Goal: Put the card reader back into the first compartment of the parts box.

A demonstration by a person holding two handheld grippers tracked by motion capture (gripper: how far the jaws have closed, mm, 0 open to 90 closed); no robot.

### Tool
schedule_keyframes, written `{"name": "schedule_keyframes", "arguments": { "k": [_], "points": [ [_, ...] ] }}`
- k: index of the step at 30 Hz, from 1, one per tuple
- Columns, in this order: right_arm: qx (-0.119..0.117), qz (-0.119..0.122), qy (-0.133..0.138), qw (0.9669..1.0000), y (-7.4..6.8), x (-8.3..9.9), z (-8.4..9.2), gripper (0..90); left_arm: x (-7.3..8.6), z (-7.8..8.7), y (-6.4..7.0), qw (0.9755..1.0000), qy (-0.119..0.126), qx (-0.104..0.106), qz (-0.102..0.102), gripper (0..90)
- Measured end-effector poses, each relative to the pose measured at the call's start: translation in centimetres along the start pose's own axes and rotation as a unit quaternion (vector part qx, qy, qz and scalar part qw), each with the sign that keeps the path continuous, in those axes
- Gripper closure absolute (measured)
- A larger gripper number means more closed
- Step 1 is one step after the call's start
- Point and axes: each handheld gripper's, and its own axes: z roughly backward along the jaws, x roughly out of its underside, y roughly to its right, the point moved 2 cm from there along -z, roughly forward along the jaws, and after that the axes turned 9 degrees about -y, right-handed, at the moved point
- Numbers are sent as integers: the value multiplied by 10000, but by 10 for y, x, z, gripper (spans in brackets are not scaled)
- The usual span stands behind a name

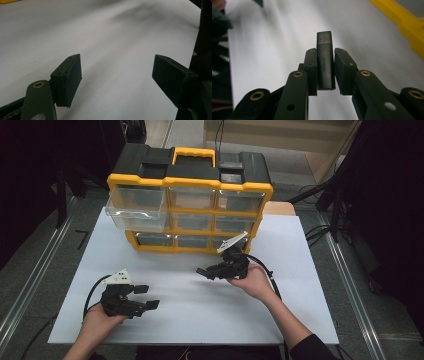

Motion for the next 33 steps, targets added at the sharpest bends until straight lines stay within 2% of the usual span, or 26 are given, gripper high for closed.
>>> {"name": "schedule_keyframes", "arguments": {
  "k": [1,2,4,5,6,7,9,11,12,14,15,17,21,22,23,26,33],
  "points": [
    [0,0,0,10000,0,0,0,709,0,0,0,10000,0,0,0,252],
    [-99,195,-99,9997,-3,0,6,710,0,0,0,10000,7,1,3,252],
    [-144,250,-126,9995,-4,0,8,709,0,0,0,10000,10,4,4,252],
    [-203,377,-182,9989,-6,0,12,710,0,0,0,10000,9,6,5,252],
    [-203,377,-182,9989,-6,0,12,710,0,0,0,10000,9,6,5,251],
    [-327,505,-172,9980,-7,0,14,710,0,0,0,10000,1,-5,14,252],
    [-346,596,-193,9974,-8,-1,16,710,0,-1,-1,10000,8,-5,23,251],
    [-406,578,-220,9973,-10,-2,17,709,0,-1,-1,10000,-5,-12,42,252],
    [-413,488,-288,9975,-12,-2,19,709,0,-1,-1,10000,20,-13,56,251],
    [-450,525,-279,9972,-12,-3,19,709,0,-1,-1,10000,29,-11,64,251],
    [-470,499,-364,9970,-12,-4,20,709,0,-1,-1,10000,15,-18,50,252],
    [-411,544,-451,9967,-12,-7,19,709,0,-1,-2,10000,-9,-5,41,251],
    [-464,718,-535,9949,-16,-13,20,709,1,-1,-2,10000,13,5,57,251],
    [-421,688,-557,9952,-17,-14,22,709,1,-1,-2,10000,22,2,57,252],
    [-507,766,-514,9944,-17,-16,23,709,1,-1,-2,10000,19,3,56,252],
    [-577,841,-486,9936,-20,-23,29,709,1,-1,-2,10000,15,7,59,251],
    [-594,931,-448,9929,-23,-35,43,709,1,-1,-2,10000,12,6,62,251]
  ]
}}
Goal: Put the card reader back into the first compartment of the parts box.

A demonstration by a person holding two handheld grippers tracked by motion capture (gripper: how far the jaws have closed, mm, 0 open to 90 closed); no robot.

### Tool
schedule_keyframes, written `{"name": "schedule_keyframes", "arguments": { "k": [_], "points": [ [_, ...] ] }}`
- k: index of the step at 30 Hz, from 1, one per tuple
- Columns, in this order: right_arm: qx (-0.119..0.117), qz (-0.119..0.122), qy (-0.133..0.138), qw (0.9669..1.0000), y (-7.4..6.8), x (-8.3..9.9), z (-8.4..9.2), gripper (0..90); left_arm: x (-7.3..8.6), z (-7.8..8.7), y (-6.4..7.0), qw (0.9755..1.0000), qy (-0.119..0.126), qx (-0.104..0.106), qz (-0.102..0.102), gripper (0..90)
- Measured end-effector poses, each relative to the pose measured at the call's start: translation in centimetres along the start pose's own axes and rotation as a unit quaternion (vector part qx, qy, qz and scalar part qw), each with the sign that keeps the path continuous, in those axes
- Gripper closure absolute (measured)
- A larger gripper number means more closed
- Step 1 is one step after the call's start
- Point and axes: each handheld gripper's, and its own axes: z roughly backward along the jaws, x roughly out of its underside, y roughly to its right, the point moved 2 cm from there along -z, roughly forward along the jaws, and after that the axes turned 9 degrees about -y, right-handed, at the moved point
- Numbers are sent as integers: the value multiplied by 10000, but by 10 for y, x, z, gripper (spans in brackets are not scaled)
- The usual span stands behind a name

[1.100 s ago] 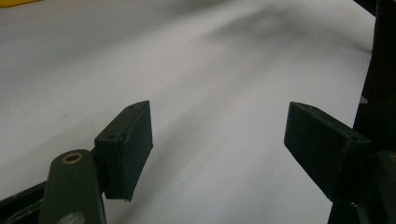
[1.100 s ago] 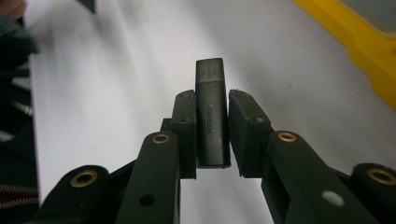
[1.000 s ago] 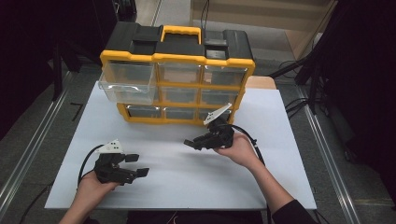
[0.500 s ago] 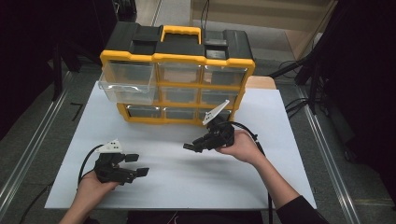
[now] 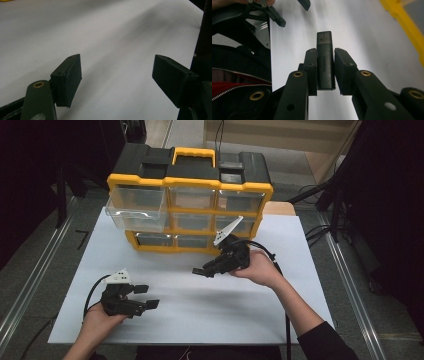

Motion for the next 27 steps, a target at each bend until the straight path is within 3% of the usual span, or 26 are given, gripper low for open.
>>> {"name": "schedule_keyframes", "arguments": {
  "k": [10,15,27],
  "points": [
    [-136,32,39,9999,-4,-13,17,709,-1,1,0,10000,64,-38,-21,251],
    [-97,84,-51,9999,-7,-21,25,709,0,0,0,10000,23,-1,-5,251],
    [-68,214,44,9997,-14,-38,48,709,0,0,0,10000,4,-2,-20,251]
  ]
}}
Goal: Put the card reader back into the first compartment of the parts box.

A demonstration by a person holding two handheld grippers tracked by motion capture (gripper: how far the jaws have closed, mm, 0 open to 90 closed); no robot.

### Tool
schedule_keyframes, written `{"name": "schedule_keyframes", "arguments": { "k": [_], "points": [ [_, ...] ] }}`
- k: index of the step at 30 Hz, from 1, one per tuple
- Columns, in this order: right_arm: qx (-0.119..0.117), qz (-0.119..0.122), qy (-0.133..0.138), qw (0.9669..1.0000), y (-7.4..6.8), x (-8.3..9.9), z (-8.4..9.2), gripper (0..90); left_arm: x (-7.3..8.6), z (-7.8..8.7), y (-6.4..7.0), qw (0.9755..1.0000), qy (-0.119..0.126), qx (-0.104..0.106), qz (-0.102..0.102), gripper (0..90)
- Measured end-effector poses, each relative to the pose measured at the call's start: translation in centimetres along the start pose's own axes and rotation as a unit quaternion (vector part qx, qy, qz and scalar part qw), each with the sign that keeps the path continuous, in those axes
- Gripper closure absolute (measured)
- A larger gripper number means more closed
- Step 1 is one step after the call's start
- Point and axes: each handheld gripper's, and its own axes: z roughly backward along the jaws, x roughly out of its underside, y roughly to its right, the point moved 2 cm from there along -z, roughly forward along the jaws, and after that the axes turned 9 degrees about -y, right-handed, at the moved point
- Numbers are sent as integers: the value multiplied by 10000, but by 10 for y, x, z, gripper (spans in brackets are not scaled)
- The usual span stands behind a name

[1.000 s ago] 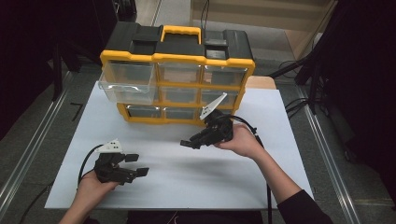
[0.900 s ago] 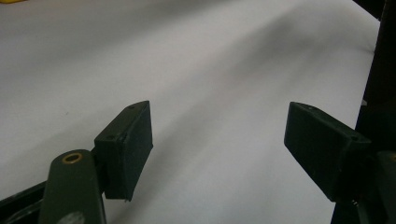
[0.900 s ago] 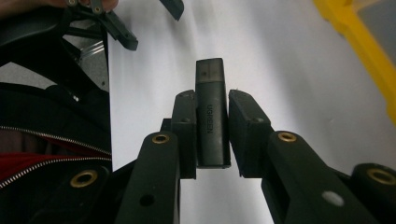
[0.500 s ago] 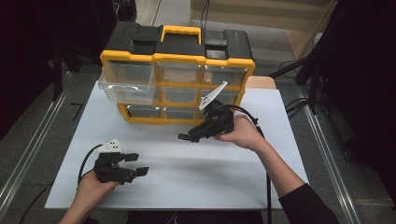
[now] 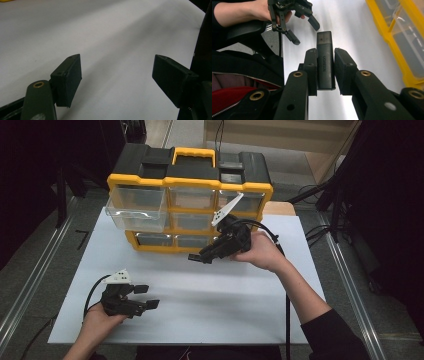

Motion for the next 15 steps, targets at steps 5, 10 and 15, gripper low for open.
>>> {"name": "schedule_keyframes", "arguments": {
  "k": [5,10,15],
  "points": [
    [11,79,-15,10000,-1,-9,9,709,0,0,0,10000,3,6,-2,252],
    [35,103,11,9999,-2,-15,17,709,0,0,0,10000,10,14,0,251],
    [85,137,71,9998,-4,-24,27,709,0,0,0,10000,5,18,-3,251]
  ]
}}
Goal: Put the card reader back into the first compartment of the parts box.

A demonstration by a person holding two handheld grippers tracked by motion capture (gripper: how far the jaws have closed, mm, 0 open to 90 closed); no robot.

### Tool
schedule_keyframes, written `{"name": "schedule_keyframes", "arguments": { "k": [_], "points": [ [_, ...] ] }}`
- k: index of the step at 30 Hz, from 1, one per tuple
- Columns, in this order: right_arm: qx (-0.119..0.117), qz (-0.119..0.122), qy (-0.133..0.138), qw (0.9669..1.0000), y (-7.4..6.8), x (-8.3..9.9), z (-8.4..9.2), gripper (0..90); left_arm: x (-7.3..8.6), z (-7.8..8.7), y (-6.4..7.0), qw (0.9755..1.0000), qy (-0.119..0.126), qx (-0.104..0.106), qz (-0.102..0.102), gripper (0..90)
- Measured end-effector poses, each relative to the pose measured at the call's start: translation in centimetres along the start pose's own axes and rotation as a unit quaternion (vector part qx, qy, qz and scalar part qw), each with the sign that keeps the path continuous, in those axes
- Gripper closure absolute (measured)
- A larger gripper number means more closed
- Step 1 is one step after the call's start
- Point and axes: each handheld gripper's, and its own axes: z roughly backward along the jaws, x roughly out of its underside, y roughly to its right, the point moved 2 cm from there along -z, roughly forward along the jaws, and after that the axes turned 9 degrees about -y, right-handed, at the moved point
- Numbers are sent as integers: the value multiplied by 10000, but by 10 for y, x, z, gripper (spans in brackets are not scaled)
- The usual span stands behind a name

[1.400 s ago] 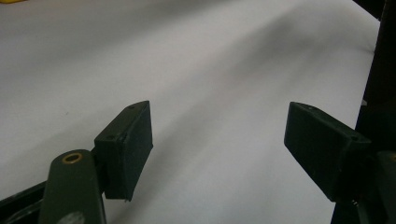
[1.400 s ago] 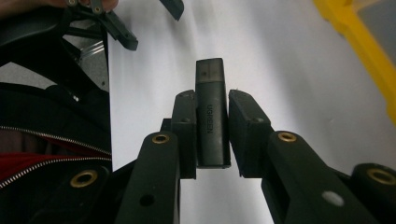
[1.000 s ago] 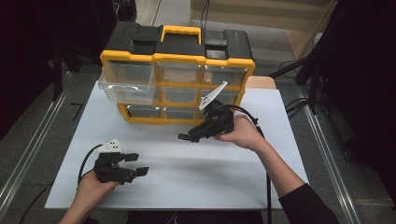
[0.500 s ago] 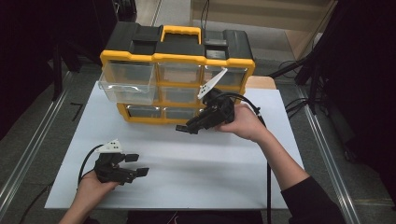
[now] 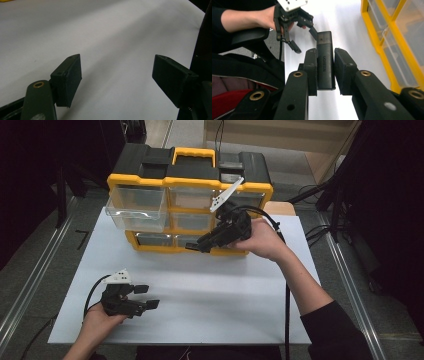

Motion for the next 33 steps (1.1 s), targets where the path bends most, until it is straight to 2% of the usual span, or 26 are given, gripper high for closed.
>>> {"name": "schedule_keyframes", "arguments": {
  "k": [3,4,6,8,12,16,22,26,33],
  "points": [
    [35,34,32,10000,0,-4,5,709,0,0,0,10000,-3,9,-3,251],
    [34,-64,-12,10000,-1,-6,8,709,0,0,0,10000,-1,9,-2,251],
    [45,-68,-17,10000,-2,-8,11,709,0,0,0,10000,3,5,-5,251],
    [75,-7,-2,10000,-3,-11,14,709,0,0,0,10000,8,3,2,251],
    [108,-30,-9,9999,-4,-16,20,709,0,0,0,10000,2,11,0,251],
    [101,80,-18,9999,-7,-21,26,709,0,0,0,10000,-2,2,-2,251],
    [163,174,103,9997,-8,-30,38,709,0,0,0,10000,-9,1,-7,251],
    [168,114,114,9997,-9,-36,44,709,0,0,0,10000,-17,9,-16,252],
    [175,170,131,9996,-9,-46,50,709,0,0,0,10000,-2,19,-10,251]
  ]
}}
